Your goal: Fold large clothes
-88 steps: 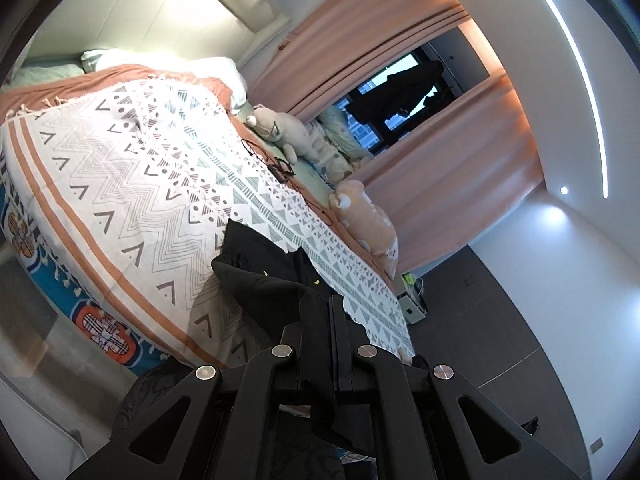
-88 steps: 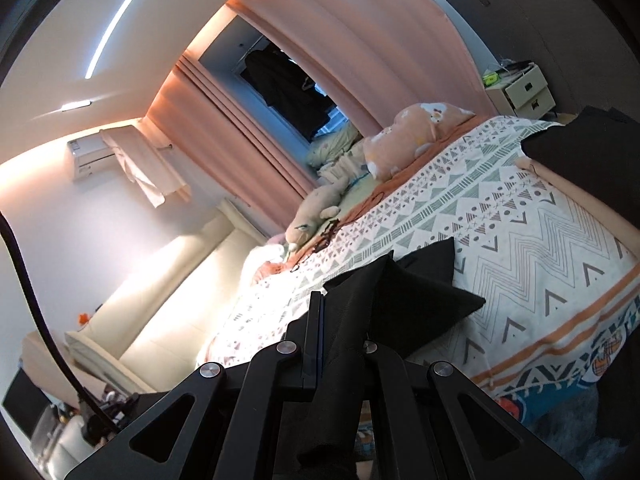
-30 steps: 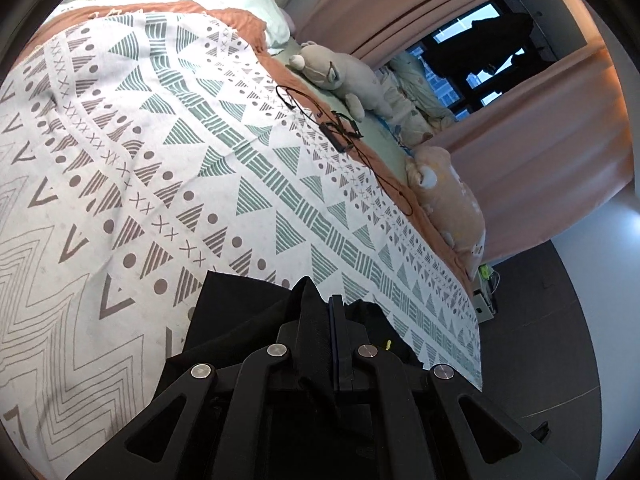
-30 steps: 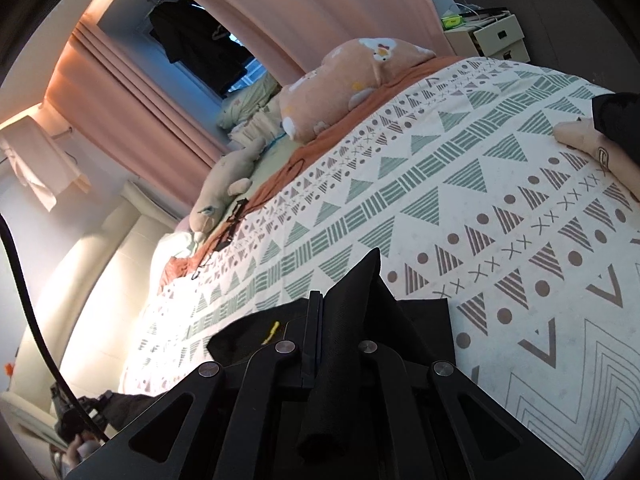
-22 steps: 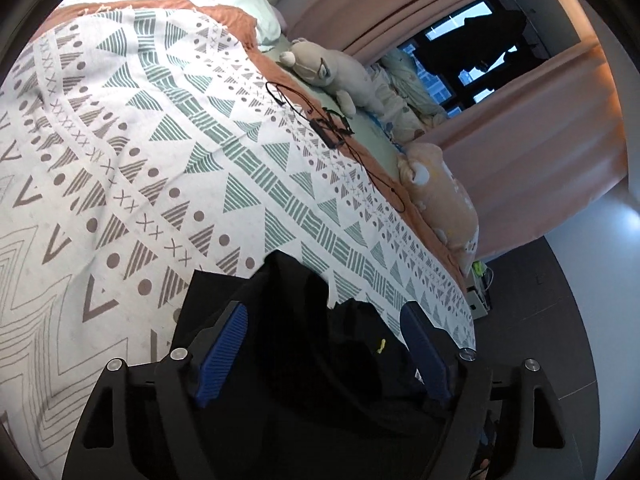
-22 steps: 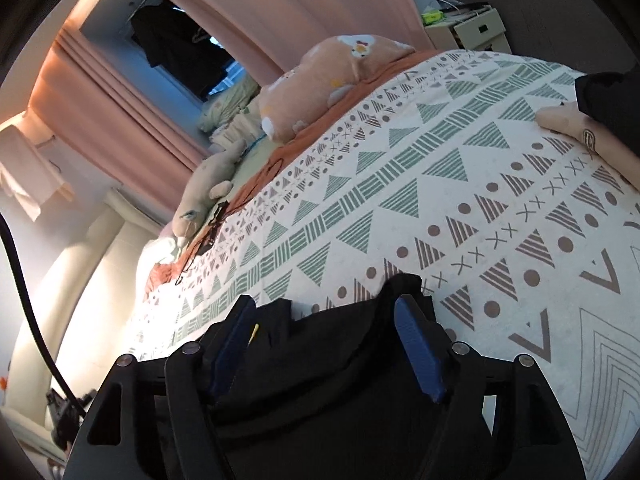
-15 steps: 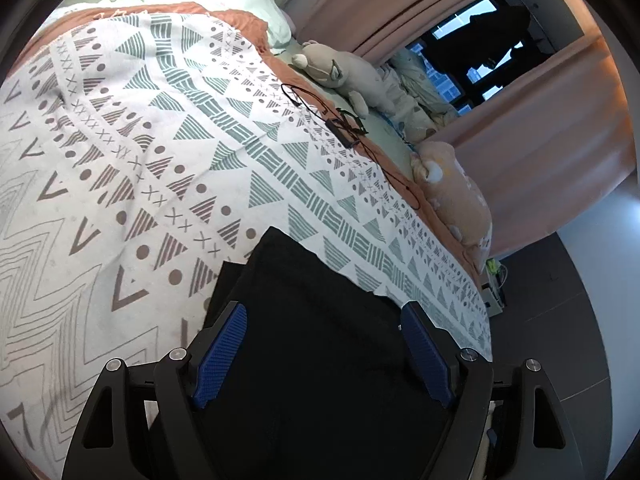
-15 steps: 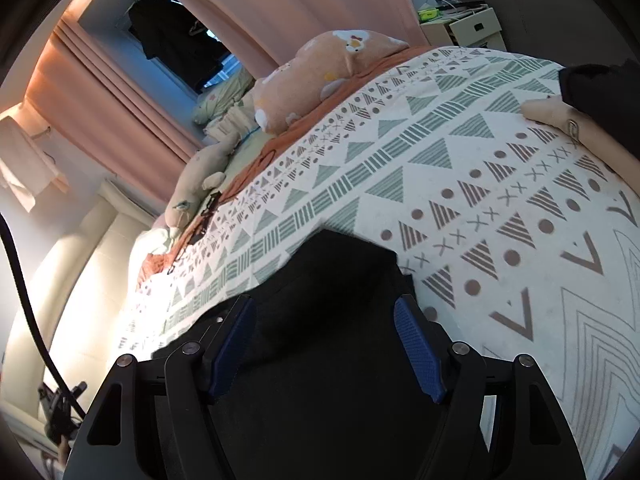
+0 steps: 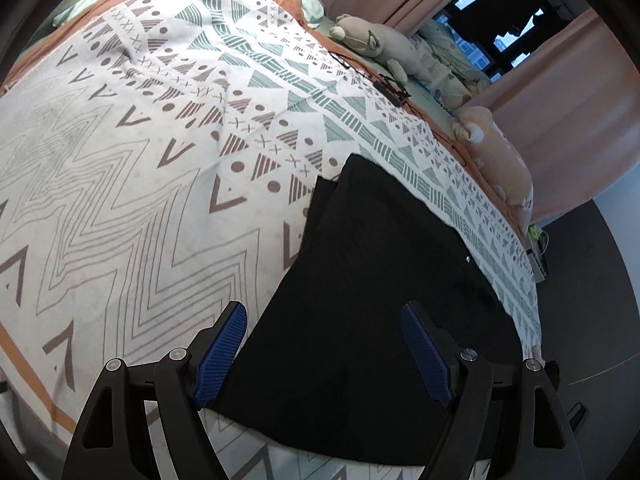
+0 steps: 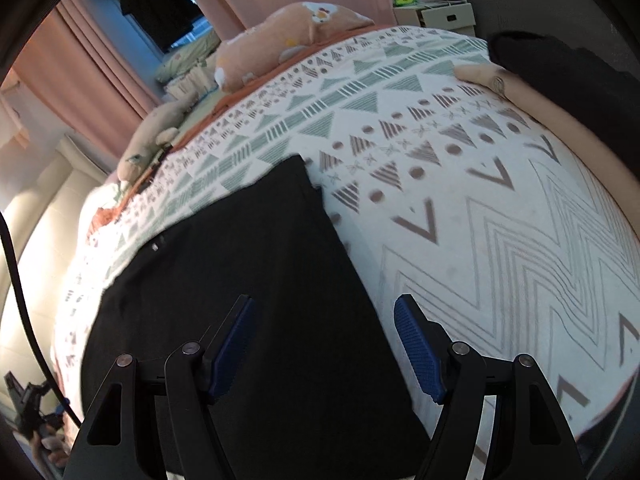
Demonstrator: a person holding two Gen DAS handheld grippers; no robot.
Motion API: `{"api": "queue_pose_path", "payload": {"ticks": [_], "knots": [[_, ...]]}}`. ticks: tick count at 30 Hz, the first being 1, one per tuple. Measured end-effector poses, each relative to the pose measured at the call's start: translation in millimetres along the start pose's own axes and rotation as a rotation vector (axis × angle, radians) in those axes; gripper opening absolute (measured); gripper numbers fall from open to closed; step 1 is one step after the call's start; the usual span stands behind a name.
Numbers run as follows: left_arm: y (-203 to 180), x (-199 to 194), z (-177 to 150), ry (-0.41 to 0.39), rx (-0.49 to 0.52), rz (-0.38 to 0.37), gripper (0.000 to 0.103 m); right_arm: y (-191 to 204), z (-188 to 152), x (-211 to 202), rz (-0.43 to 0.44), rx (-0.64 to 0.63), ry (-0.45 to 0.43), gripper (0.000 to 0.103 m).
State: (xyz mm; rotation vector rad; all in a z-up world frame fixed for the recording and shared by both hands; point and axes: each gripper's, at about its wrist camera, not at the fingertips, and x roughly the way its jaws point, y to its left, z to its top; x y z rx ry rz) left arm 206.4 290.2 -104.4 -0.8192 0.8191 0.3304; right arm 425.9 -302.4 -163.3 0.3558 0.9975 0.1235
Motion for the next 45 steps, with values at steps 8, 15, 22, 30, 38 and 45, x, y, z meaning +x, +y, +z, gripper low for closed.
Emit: {"api": "queue_pose_path", "payload": {"ticks": [8,15,22,30,38,45], "knots": [[19.7,7.2,-32.2,0.036,0.019,0.056,0.079,-23.0,-38.1,5.9,-0.054,-0.020,0.081,0.072],[27.3,24.0,-40.8,0.060,0.051,0.115,0.043,-26.9,-47.8,3.1,0.005,-0.044,0.070,0.024],[23.8,35.3,-31.8,0.047,0.041,0.122,0.009,-21.1,-36.1,3.3,0.049,-0.036,0.020,0.006],[30.6,40.1,-21.0,0.048,-0.047,0.140,0.010,-20.8,-26.9,16.7,0.011,0.037,0.031,0.006],[51.1,8.6,-43.6,0.057,-0.125,0.025,0.076,-51.9,-40.5,-3.9,0.049,0.130,0.049,0.059],[62.9,5.1,-66.5,0.118,-0.219,-0.111,0.076,-60.0,-60.9,-11.8,0.208,0.191,0.109,0.059]]}}
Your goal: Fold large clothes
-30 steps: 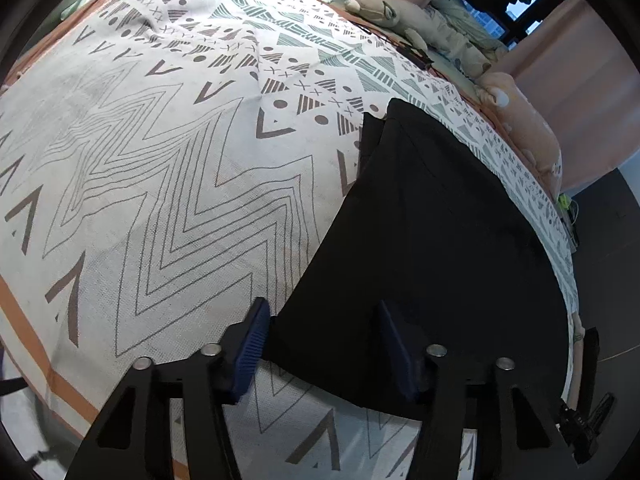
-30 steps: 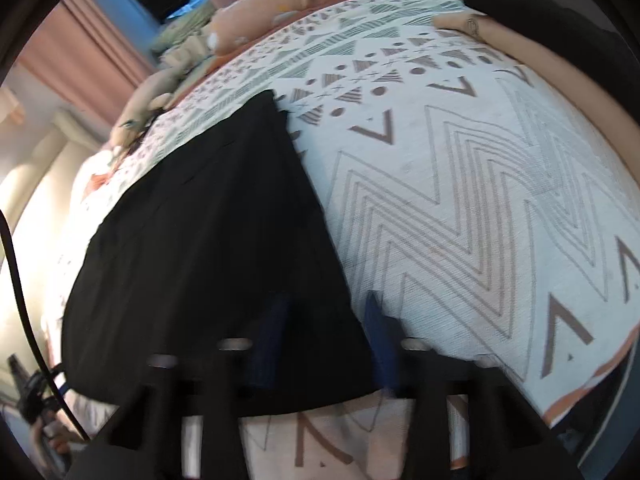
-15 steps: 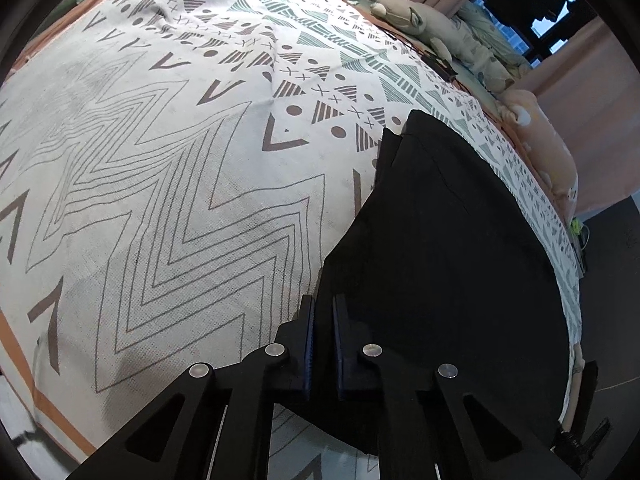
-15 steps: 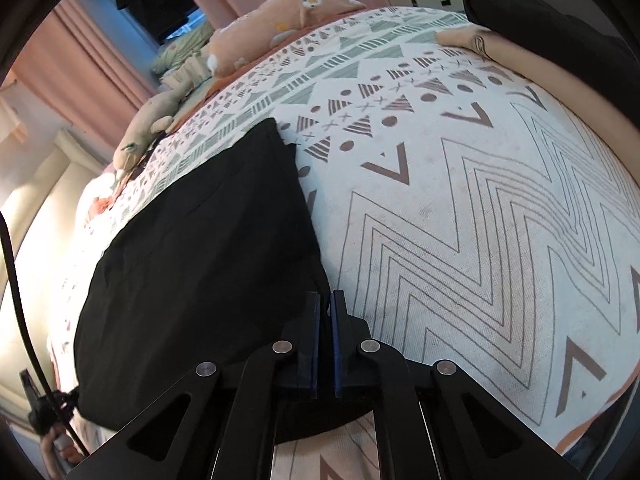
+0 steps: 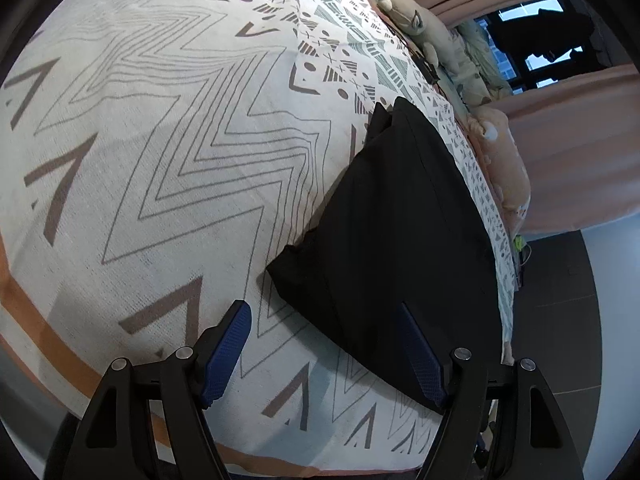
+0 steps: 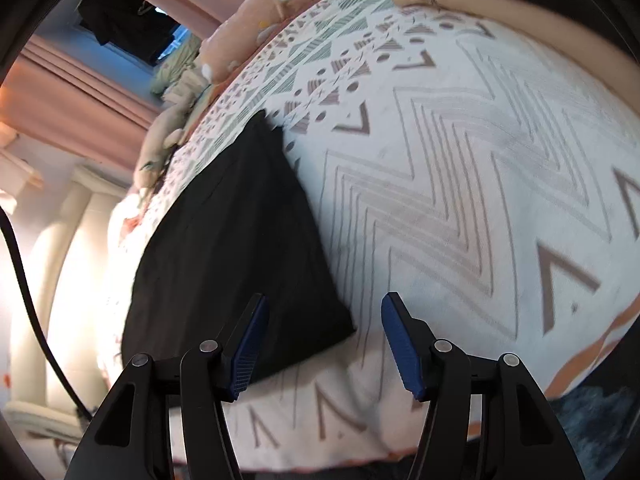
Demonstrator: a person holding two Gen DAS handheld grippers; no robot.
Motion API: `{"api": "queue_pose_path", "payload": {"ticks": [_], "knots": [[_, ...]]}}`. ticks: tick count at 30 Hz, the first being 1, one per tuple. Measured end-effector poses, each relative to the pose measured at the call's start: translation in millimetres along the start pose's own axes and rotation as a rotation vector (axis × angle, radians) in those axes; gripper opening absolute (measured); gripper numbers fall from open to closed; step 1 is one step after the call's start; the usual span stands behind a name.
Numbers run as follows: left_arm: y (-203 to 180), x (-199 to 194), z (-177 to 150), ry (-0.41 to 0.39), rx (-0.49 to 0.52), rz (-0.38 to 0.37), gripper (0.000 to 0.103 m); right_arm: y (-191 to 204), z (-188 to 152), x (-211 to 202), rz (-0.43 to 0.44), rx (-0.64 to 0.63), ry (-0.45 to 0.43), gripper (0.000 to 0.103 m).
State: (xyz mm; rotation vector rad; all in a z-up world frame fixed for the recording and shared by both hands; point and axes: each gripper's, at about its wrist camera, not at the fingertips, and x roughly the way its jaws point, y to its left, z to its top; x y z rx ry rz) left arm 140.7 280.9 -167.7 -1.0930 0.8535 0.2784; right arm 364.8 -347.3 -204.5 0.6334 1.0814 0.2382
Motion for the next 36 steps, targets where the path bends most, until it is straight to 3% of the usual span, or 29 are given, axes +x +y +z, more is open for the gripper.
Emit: {"api": "queue_pose_path", "payload": {"ticks": [7,17,18,19,20,21,22,25,30,36], "knots": [[-5.2,14.3,3.8,0.015,-0.012,-0.057,0.076,1.3,-17.3,22.4,0.121,0.044,0.076,0.060],[-12.2,31.0,14.8,-0.044,-0.027,-0.095,0.075,16.1,0.2,49.4,0.116,0.044,-0.019,0.060],[-12.1,29.2,12.6,-0.052,-0.025,-0.101,0.075,16.8,1.7,49.9,0.113,0.046,-0.028,0.055],[-11.4,27.4,11.5,-0.058,-0.022,-0.106,0.066,18.2,2.9,50.2,0.102,0.044,-0.037,0.050],[-9.5,25.7,10.5,-0.063,-0.025,-0.104,0.058,19.6,3.8,50.4,0.091,0.040,-0.044,0.038],[-5.8,24.5,9.8,-0.062,-0.035,-0.105,0.040,19.9,4.7,50.0,0.086,0.041,-0.048,0.029],[-2.4,23.4,10.3,-0.062,-0.048,-0.114,0.030,19.3,5.2,48.4,0.096,0.047,-0.055,0.023],[3.8,15.2,10.6,-0.075,-0.082,-0.173,0.016,21.7,6.7,42.7,0.127,0.050,-0.072,0.015],[-6.9,-3.4,7.9,-0.113,-0.063,-0.170,0.011,32.4,3.4,29.3,0.138,0.042,-0.104,0.012],[-7.4,-32.0,-0.8,-0.117,-0.043,-0.157,0.011,40.5,-8.3,12.1,0.116,-0.009,-0.076,0.012]]}}
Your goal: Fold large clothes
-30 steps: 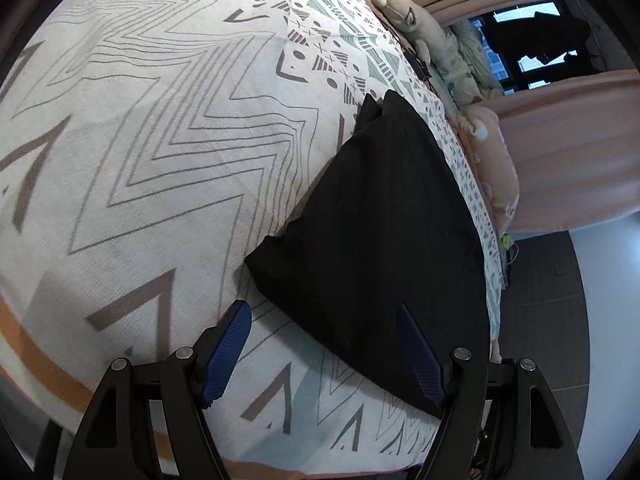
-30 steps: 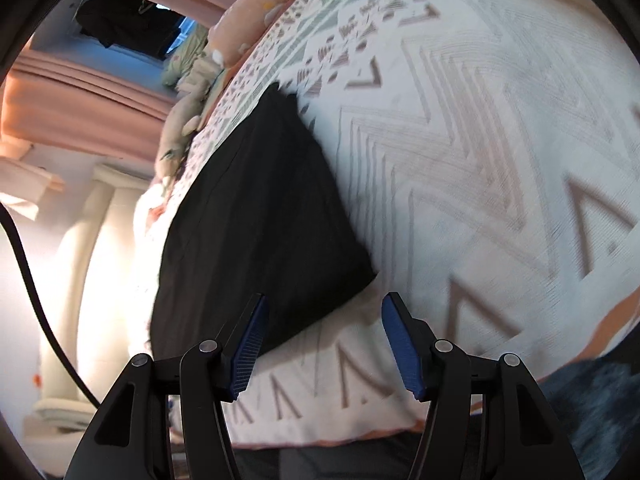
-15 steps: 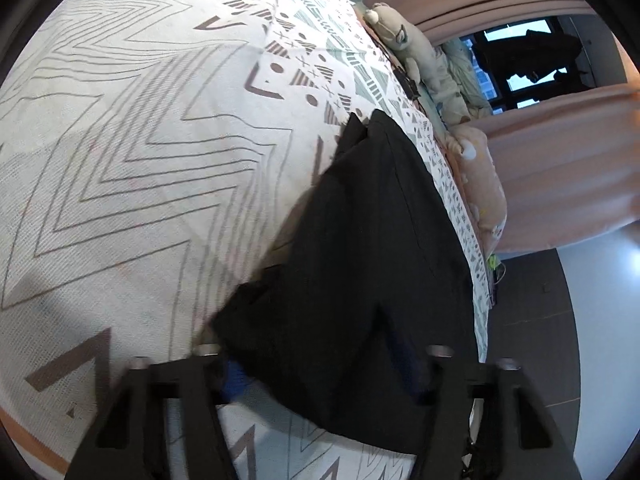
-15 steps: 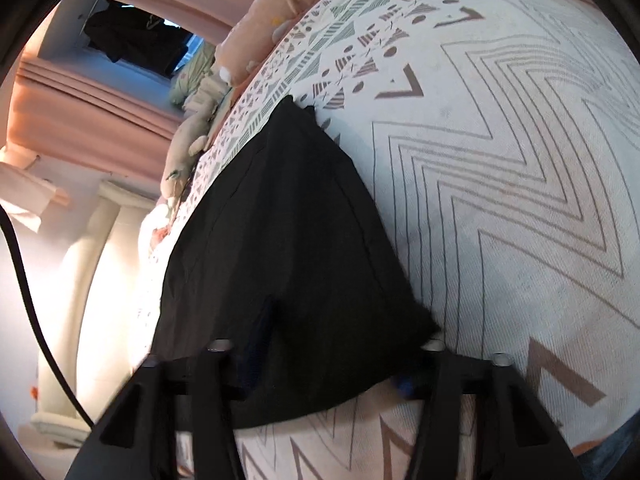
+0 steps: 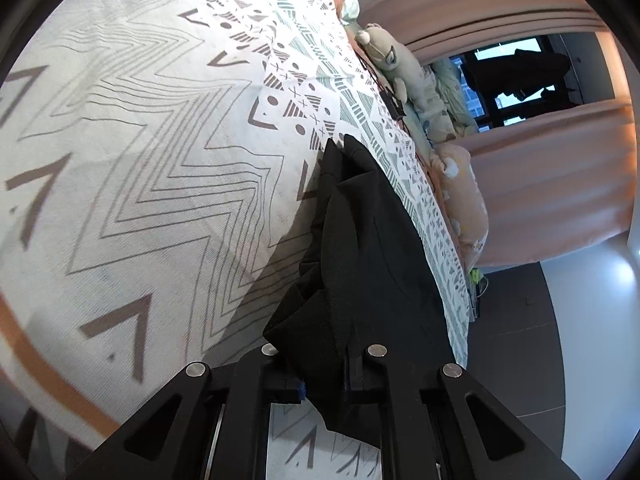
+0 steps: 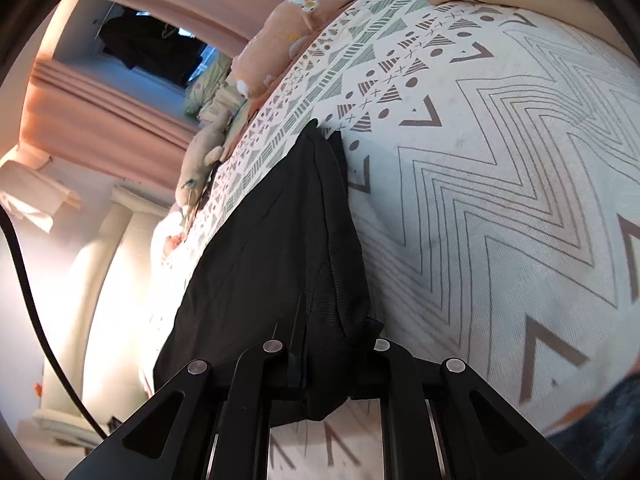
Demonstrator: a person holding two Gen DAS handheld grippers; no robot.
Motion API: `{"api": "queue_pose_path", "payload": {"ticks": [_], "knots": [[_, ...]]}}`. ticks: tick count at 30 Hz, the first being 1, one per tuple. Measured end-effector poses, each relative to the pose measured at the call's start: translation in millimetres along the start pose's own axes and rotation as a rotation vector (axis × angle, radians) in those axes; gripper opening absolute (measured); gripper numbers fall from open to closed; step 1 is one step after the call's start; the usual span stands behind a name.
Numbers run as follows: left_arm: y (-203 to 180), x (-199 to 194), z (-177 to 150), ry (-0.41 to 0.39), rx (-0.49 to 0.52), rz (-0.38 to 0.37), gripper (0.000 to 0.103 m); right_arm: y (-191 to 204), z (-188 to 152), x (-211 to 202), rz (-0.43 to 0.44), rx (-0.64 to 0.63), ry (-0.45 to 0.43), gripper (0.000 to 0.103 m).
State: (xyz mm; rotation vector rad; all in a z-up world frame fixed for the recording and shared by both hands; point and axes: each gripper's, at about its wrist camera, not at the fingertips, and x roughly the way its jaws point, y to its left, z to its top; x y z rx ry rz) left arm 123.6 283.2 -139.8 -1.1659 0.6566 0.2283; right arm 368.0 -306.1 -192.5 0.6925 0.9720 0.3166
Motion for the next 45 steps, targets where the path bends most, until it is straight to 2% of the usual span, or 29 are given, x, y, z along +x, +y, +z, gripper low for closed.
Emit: {"api": "queue_pose_path", "payload": {"ticks": [8,13,14,17,18,20,21,22,25,27,29,33,38,45], "knots": [[14.6,-39.4,-31.6,-0.004,0.015,0.008,0.011,-1.3,-31.6,-27.0,-0.053,-0.074,0.054,0.012],[23.8,-48.7,-43.8,0.002,0.023,0.006,0.011,-1.5,-42.7,-35.4,-0.115,-0.116,0.066,0.013],[24.3,-47.1,-43.2,0.004,0.024,0.004,0.012,-2.6,-43.4,-34.7,-0.153,-0.117,0.075,0.016],[27.8,-39.7,-42.9,0.017,0.002,0.014,0.014,-6.2,-42.5,-36.9,-0.267,-0.119,0.076,0.037],[29.4,-37.4,-42.6,0.023,-0.005,0.012,0.018,-8.3,-42.0,-42.7,-0.303,-0.112,0.062,0.040],[33.6,-35.2,-42.5,0.035,-0.018,-0.023,0.037,-7.8,-42.7,-55.4,-0.333,-0.106,0.030,0.041],[35.4,-33.6,-42.7,0.041,-0.026,-0.050,0.055,-5.0,-43.0,-65.0,-0.346,-0.111,0.001,0.041],[36.9,-32.9,-43.3,0.043,-0.031,-0.070,0.064,-1.4,-44.3,-71.9,-0.356,-0.119,-0.019,0.041],[34.3,-32.8,-45.1,0.036,-0.006,-0.081,0.066,24.5,-50.3,-91.2,-0.391,-0.198,-0.083,0.041],[34.4,-31.9,-45.3,0.038,0.004,-0.084,0.066,48.3,-56.7,-97.7,-0.386,-0.254,-0.107,0.041],[36.4,-31.5,-45.6,0.041,0.004,-0.096,0.066,70.5,-63.4,-91.0,-0.354,-0.306,-0.086,0.041],[41.0,-33.5,-47.6,0.041,-0.003,-0.123,0.066,112.4,-94.1,-59.1,-0.267,-0.414,0.024,0.041],[42.9,-34.4,-49.2,0.038,0.017,-0.138,0.066,148.3,-125.9,-23.2,-0.218,-0.508,0.109,0.041],[49.0,-34.8,-48.3,0.051,0.012,-0.153,0.066,187.6,-168.9,19.7,-0.207,-0.648,0.219,0.041]]}}
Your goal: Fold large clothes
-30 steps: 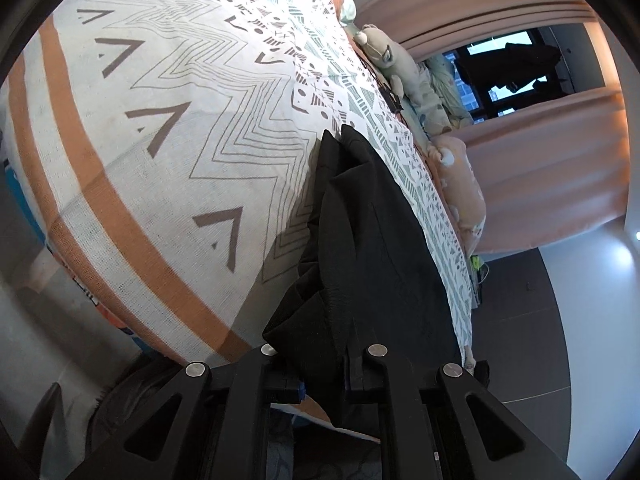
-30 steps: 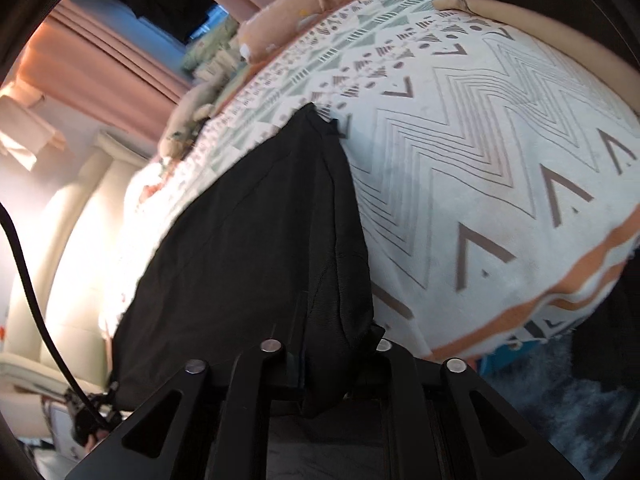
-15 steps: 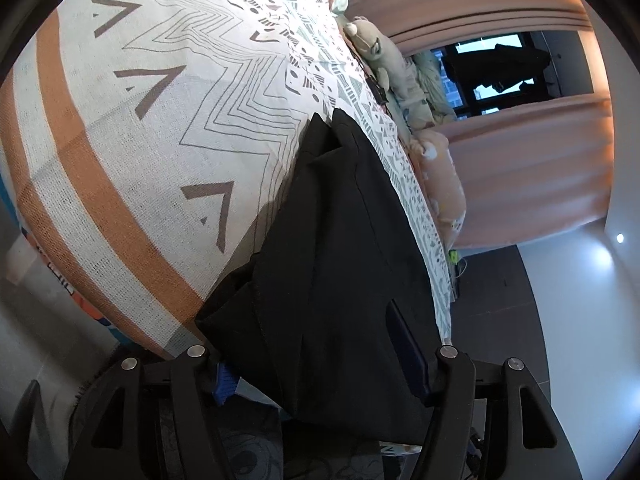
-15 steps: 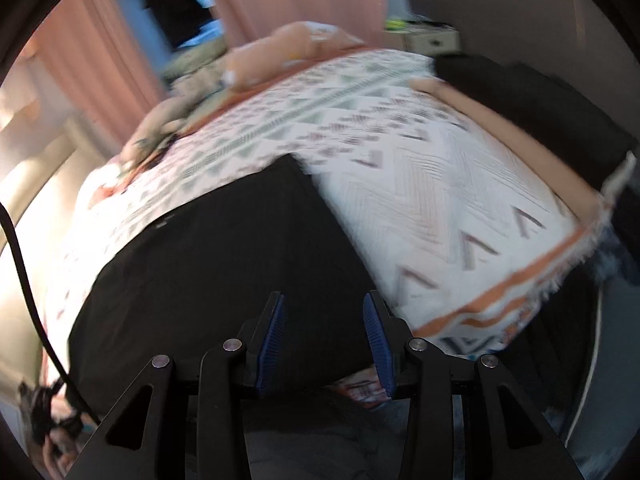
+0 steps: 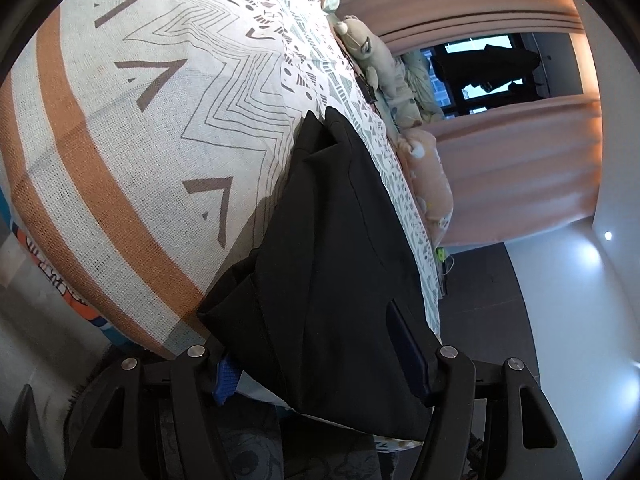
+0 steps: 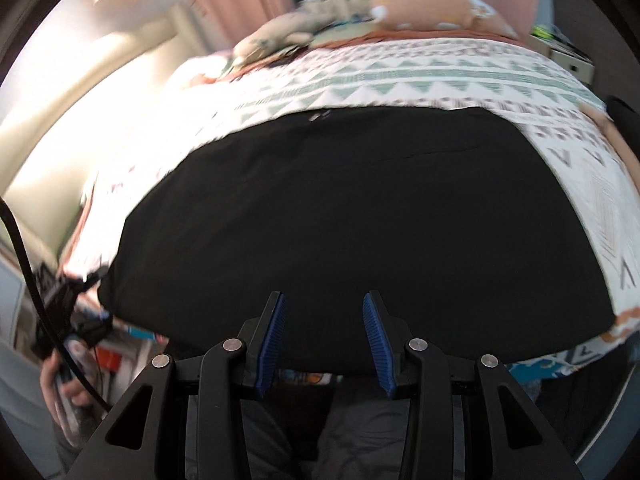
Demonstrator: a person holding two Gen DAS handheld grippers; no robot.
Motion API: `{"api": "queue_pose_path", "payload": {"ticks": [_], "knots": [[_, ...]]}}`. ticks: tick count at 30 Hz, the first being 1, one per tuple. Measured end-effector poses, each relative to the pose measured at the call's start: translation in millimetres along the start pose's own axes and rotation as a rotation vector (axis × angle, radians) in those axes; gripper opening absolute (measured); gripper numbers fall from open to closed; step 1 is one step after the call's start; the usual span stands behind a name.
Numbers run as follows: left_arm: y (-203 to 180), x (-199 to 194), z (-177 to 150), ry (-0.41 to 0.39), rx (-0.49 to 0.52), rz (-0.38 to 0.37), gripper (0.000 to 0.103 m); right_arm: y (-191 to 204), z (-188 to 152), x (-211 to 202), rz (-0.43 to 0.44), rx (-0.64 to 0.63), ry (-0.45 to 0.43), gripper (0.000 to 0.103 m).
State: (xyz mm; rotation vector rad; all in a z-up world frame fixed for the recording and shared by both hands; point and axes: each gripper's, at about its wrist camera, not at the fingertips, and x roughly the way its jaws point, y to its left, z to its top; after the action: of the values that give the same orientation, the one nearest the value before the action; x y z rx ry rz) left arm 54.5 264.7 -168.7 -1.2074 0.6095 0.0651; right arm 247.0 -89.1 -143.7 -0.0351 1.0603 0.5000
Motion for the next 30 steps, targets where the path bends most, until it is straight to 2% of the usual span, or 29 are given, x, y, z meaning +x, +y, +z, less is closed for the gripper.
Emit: {"api": "queue_pose_path", "payload": {"ticks": [7,11,16,26,30], "knots": [[4.3,-1.5,-0.9,0.007,-0.003,-0.008,0.066,43.9,-12.9,29.6,-0.020,-0.120,0.070,0.040],[6.5,-2.2,-1.5,0.009,-0.014,-0.012,0.066,49.3,-13.5,55.4,-0.113,-0.166,0.093,0.040],[7.3,-1.5,-1.5,0.008,-0.026,-0.013,0.066,45.4,-3.3,86.2,-0.154,-0.164,0.144,0.041],[8.0,-1.0,1.4,0.002,-0.066,0.004,0.066,23.5,64.6,123.9,-0.191,-0.090,0.156,0.038],[13.7,-3.9,1.5,-0.025,-0.097,0.025,0.063,18.2,91.8,138.3,-0.191,-0.069,0.172,0.036]]}}
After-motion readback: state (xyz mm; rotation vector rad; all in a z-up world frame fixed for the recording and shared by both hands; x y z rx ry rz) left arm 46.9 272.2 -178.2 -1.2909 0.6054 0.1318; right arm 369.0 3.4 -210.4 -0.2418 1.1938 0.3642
